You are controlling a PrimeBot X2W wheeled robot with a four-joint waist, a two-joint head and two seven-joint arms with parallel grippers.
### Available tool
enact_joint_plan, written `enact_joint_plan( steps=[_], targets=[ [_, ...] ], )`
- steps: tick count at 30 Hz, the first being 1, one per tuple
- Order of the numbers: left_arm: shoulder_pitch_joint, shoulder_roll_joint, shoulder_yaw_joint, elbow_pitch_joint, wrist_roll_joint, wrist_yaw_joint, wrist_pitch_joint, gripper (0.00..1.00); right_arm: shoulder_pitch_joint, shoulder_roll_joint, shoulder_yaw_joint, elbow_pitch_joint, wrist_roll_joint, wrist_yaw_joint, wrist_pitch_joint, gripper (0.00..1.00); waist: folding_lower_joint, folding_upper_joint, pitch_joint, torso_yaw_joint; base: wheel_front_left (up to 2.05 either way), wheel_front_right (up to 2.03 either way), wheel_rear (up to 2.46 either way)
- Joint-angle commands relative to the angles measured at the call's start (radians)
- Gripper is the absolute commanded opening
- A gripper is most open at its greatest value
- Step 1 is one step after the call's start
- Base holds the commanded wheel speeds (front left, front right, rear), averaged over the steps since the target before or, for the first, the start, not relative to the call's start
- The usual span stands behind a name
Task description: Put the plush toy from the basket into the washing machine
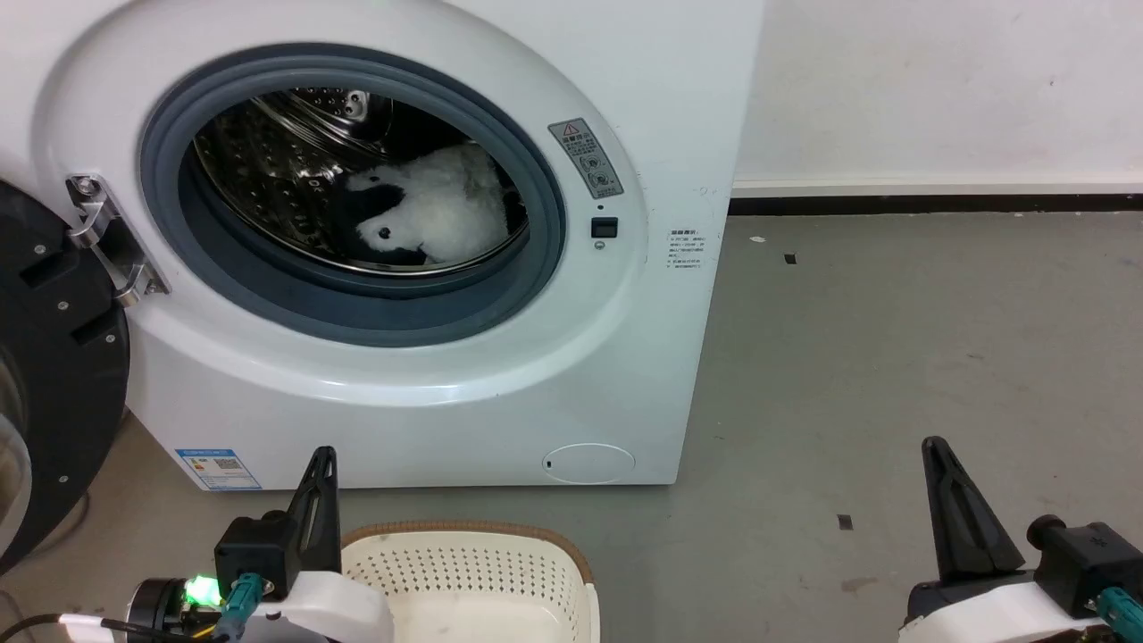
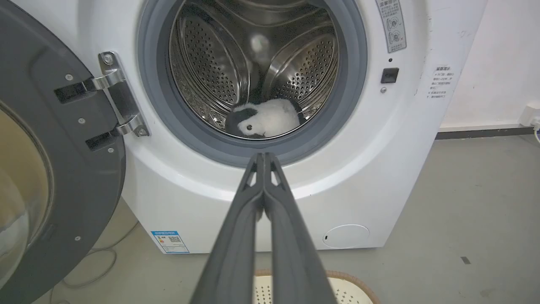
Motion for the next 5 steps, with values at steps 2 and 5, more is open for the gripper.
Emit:
enact_joint_plan(
  steps=[2, 5],
  targets=[
    [-0.002, -0.005, 0.004, -0.010, 0.009, -0.006, 0.007, 0.00, -0.021, 0.000, 0.002, 0.005, -0.012, 0.000, 0.006, 0.00, 0.0000, 0.0000, 0.000, 0.000, 0.00, 0.00, 0.00],
    [-0.002, -0.007, 0.005, -0.013, 0.010, -0.008, 0.013, 0.00, -0.024, 0.000, 0.004, 0.007, -0.017, 0.000, 0.012, 0.00, 0.0000, 0.0000, -0.001, 0.000, 0.00, 0.00, 0.00]
  ],
)
